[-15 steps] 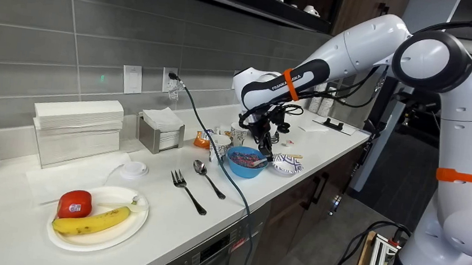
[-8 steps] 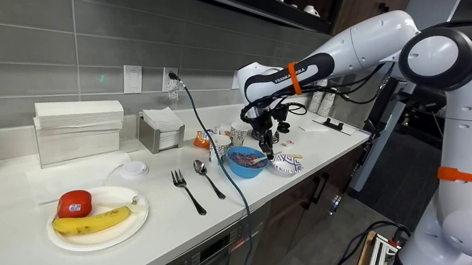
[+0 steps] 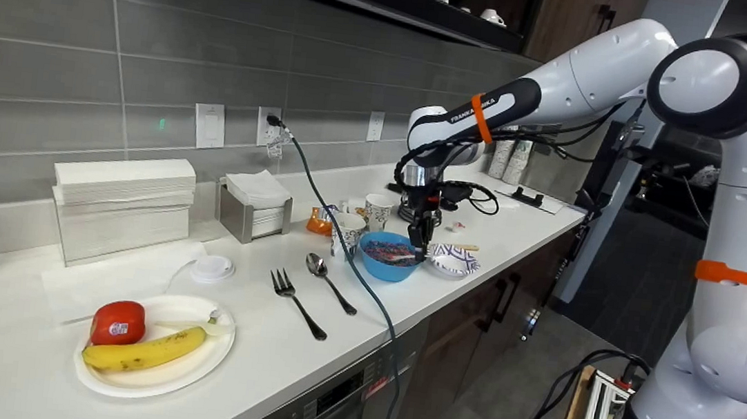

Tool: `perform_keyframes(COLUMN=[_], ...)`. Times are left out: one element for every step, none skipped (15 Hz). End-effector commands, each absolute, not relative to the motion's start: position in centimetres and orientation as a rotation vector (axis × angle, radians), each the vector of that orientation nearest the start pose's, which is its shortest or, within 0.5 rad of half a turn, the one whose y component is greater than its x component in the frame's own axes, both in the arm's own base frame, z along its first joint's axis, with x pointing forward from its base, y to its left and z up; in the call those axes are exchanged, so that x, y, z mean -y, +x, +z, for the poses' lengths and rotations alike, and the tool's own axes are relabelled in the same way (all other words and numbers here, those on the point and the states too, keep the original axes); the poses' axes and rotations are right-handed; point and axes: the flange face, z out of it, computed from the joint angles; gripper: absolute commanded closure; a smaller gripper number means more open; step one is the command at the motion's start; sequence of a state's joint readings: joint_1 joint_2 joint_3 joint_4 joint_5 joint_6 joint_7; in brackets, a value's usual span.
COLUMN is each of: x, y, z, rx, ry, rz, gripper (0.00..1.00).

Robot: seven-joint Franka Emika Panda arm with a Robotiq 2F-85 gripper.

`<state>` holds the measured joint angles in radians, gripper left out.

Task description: Scoop up the cereal and put it into the coffee cup then move the cup closer to the edge of the table

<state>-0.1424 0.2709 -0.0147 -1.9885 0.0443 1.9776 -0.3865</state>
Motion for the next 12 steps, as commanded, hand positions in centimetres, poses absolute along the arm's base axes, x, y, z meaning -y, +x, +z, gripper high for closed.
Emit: perform_keyframes(x=[10.6, 11.1, 11.6, 11.9, 12.2, 12.4, 12.5, 12.6, 12.8, 13.2, 13.6, 14.2], y=[53.6, 53.3, 52.9, 52.6, 52.5, 52.7, 52.9, 53.1, 53.4, 53.6, 53.9, 54.2], z=[32.1, 32.4, 32.8, 33.2, 33.8, 34.4, 35.1, 36.0, 36.9, 37.9, 38.9, 39.8], rx=[0.220, 0.202, 0.189, 0.170, 0.148, 0.128, 0.110, 0.092, 0.078, 0.054, 0.038, 0.005], ry=[-2.955, -2.948, -2.946, -2.937, -2.926, -2.914, -2.916, -2.911, -2.911, -2.919, -2.923, -2.923], rz=[0.229, 0.192, 0.160, 0.132, 0.102, 0.074, 0.065, 0.058, 0.053, 0.047, 0.033, 0.025], gripper=[0.97, 0.97, 0.97, 0.97, 0.97, 0.97, 0.97, 0.97, 0.97, 0.97, 0.97, 0.97])
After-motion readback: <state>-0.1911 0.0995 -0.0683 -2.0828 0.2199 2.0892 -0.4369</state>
